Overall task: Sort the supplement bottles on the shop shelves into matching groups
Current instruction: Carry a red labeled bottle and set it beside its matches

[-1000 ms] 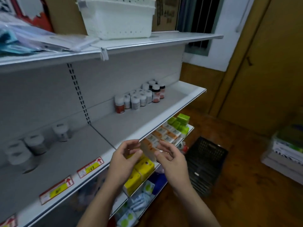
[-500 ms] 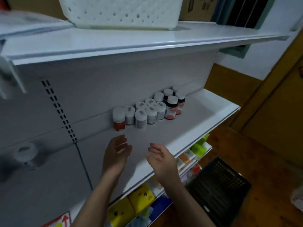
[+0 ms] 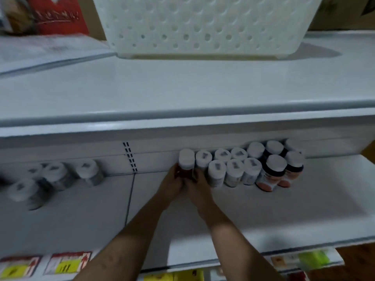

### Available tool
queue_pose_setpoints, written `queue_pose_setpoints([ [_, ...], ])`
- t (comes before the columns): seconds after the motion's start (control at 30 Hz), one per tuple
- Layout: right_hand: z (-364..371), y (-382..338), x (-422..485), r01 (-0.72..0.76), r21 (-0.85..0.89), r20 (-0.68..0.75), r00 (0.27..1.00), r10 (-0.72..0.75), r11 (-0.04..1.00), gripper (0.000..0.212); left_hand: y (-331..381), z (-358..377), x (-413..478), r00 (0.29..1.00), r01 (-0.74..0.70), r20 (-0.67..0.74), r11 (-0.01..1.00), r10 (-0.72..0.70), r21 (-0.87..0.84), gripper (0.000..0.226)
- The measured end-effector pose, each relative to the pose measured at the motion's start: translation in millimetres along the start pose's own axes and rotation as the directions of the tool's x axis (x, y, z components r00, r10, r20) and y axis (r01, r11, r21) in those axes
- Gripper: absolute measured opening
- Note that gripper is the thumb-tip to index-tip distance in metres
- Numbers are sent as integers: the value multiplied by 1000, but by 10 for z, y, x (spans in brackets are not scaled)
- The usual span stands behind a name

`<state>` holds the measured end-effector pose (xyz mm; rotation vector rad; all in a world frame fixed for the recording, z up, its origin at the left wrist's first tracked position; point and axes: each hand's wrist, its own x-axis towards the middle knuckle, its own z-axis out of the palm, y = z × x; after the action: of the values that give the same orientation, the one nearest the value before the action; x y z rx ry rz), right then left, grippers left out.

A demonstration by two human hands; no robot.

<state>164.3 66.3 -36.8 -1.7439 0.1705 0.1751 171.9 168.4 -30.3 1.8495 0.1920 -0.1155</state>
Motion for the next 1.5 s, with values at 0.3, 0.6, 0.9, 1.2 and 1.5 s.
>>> queue_pose_setpoints([
  [0.3, -416, 27, -461, 69, 71, 157, 984, -79, 995, 18, -62, 151, -853, 971, 60, -229, 996, -74, -67, 27],
  [0.6, -714, -245, -1530, 187, 172, 238, 945, -226, 967, 28, 341, 292, -2062, 961, -66, -272, 923, -43, -380, 48],
  [0.9, -690, -281, -2589, 159, 241, 301, 926, -229, 958, 38, 238, 161, -3065, 967, -128, -248, 744, -52, -656, 42],
  [1.2, -673, 95, -3600, 122, 216, 209, 964, -167, 969, 55, -116, 258, -3831, 996, -25, -81, 749, -38, -662, 40],
  [1.5, -899, -38, -4014, 344, 169, 53, 933, -357, 924, 54, 178, 411, -4199, 990, -140, -104, 726, 94, -673, 35],
])
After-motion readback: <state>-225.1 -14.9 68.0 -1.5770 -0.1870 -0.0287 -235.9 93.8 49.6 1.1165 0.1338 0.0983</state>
